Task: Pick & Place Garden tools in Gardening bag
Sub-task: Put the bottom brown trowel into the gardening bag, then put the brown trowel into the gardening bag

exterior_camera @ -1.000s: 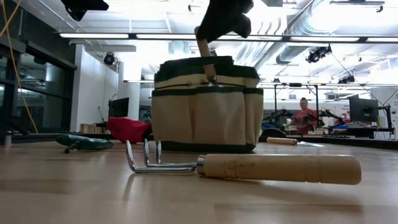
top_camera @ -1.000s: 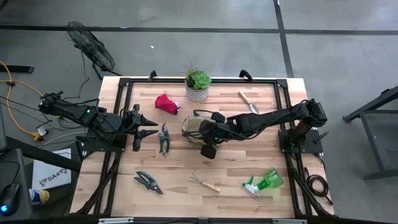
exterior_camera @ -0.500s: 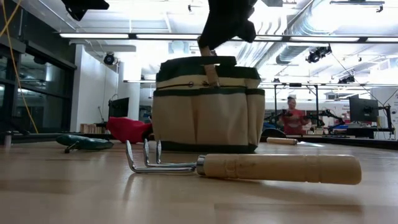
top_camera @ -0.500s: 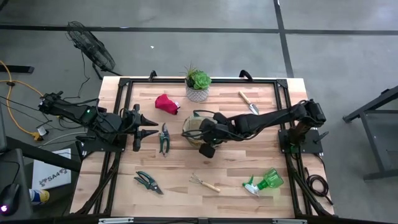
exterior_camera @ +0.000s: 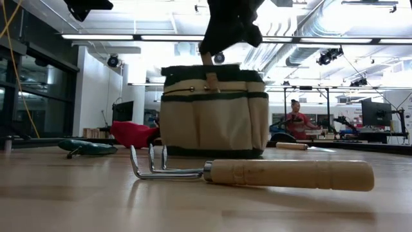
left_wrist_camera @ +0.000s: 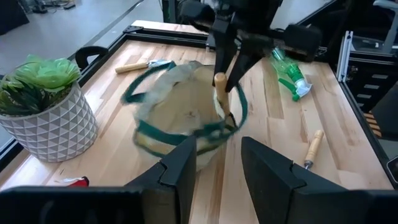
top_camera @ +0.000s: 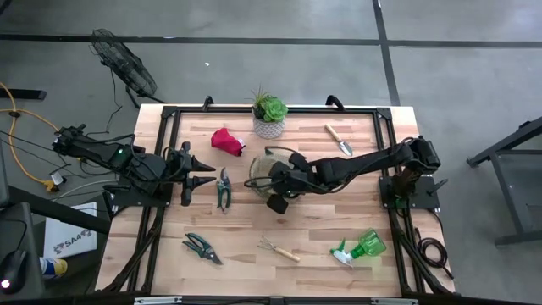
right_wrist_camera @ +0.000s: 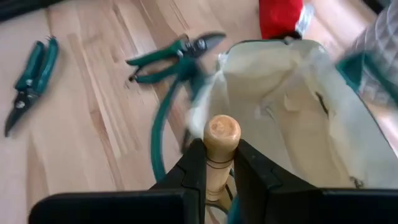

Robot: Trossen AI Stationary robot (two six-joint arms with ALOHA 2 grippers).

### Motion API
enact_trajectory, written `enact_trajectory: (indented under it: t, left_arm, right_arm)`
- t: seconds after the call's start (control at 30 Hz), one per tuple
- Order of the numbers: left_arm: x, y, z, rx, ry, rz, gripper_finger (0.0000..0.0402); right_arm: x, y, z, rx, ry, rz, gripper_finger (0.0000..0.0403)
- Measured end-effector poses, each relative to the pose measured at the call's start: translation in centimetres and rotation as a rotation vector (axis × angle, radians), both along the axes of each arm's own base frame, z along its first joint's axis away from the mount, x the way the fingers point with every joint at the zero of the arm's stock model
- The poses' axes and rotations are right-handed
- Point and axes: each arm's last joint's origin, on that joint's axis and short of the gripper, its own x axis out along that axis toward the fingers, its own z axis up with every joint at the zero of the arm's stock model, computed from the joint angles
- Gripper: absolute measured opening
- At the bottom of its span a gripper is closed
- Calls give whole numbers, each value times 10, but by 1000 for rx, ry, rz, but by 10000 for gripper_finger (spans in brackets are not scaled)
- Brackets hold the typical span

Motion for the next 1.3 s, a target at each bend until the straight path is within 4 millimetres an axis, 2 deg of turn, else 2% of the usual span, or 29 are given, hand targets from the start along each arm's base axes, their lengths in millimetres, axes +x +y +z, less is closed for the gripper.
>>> enact_trajectory:
  t: [0.27, 0.47, 0.73, 1.0, 1.13, 1.3]
  left_arm:
    - [0, 0, 0, 0, 0, -1, 124]
    - [0, 0, 0, 0, 0, -1, 124]
    - [0, 0, 0, 0, 0, -1, 124]
    - [0, 0, 0, 0, 0, -1, 124]
    - [0, 0, 0, -1, -1, -1, 124]
    - [0, 0, 0, -5, -1, 0, 124]
  right_arm:
    - [-3, 8, 5, -161, 7, 86, 43]
    - [-4, 8, 4, -194, 36, 136, 52]
    - [-4, 8, 4, -177, 32, 128, 118]
    - [-9, 6, 13, -138, -2, 68, 163]
    - [-12, 5, 19, -133, -19, 65, 170]
    - [-20, 6, 28, -107, -27, 91, 159]
